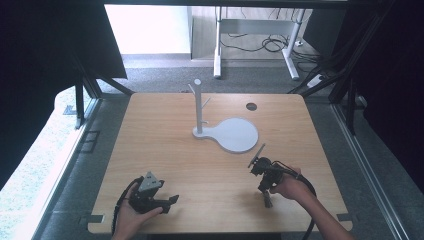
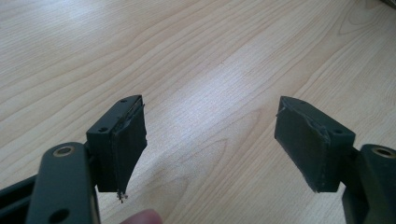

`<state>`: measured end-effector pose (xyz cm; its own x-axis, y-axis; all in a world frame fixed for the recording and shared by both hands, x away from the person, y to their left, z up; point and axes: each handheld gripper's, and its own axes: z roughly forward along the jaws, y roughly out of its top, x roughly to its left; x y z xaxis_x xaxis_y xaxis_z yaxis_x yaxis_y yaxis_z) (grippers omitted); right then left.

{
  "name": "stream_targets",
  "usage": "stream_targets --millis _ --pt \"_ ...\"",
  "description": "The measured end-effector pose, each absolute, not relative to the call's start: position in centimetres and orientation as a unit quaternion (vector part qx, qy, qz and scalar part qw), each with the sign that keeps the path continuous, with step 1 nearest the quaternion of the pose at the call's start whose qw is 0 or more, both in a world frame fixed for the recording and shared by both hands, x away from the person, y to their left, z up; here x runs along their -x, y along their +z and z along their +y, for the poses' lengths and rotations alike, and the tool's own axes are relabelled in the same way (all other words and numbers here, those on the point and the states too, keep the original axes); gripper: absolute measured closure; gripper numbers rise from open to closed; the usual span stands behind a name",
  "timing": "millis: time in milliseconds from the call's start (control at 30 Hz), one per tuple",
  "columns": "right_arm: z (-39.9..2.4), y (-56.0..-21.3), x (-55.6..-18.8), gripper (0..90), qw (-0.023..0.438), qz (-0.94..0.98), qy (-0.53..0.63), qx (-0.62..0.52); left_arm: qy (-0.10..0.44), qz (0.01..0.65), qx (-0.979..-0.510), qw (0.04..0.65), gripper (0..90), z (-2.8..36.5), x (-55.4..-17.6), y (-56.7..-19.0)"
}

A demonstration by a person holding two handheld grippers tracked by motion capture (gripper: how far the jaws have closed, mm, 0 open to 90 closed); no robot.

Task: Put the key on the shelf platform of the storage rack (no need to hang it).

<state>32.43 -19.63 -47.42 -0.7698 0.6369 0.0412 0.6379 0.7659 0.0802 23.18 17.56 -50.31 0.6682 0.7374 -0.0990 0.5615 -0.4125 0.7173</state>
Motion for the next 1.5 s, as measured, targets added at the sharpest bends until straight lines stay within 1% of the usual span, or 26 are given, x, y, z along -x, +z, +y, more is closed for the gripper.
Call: stream_targets --millis 300,667,1200,1500 --pt "-20.2 -44.6 -32.6 90.0 -0.005 -0.938 -0.052 0.342 0.118 0.393 -0.83 0.377 25.3 17.7 -23.1 -50.2" --pt "-20.4 -42.7 -33.3 90.0 -0.012 -0.937 -0.063 0.344 0.117 0.394 -0.83 0.377 25.3 17.7 -23.2 -50.2" --pt "-19.9 -40.7 -34.5 90.0 -0.019 -0.936 -0.074 0.343 0.118 0.395 -0.83 0.376 25.3 17.9 -23.3 -50.3" --pt "-19.7 -40.4 -35.6 90.0 -0.022 -0.935 -0.073 0.347 0.116 0.396 -0.83 0.376 25.3 17.9 -23.3 -50.4"
